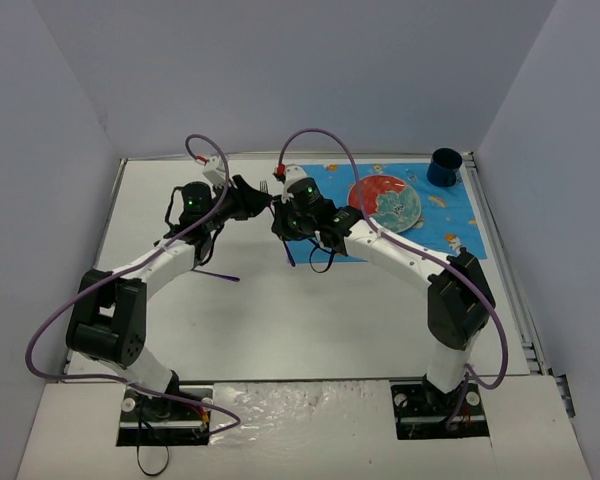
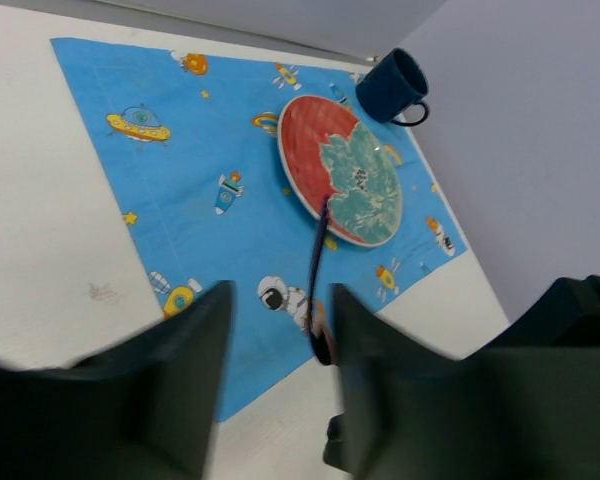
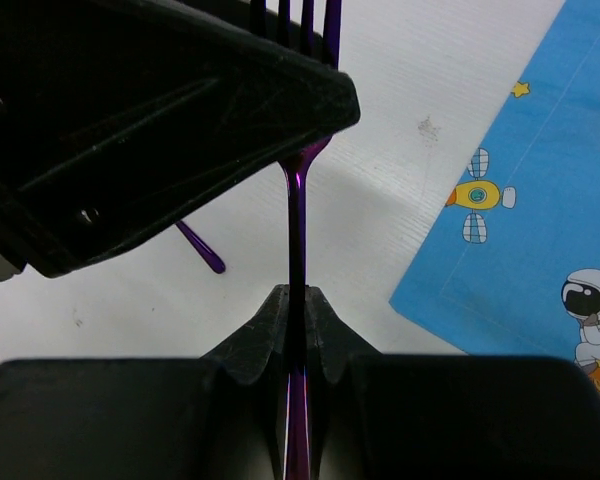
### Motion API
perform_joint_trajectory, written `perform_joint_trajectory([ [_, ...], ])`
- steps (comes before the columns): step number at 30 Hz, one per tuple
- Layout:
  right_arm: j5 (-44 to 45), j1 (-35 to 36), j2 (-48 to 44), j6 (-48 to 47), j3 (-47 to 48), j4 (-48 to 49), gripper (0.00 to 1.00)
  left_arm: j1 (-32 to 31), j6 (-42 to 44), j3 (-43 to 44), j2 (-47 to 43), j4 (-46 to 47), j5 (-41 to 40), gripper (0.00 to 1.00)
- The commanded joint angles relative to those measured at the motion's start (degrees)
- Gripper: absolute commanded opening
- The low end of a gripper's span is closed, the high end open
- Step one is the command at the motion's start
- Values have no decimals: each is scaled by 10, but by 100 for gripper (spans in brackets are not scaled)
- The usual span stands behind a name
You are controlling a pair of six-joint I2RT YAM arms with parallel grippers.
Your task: Set the dinner table for one person
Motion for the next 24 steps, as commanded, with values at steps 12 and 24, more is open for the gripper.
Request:
perform_joint_trajectory([
  [12,88,-54,-12,4,-53,34,0,20,53,82,-73,-236,-103,97],
  [24,171,-141,129,19,62,-23,0,23,141,54,-140,-585,-401,97],
])
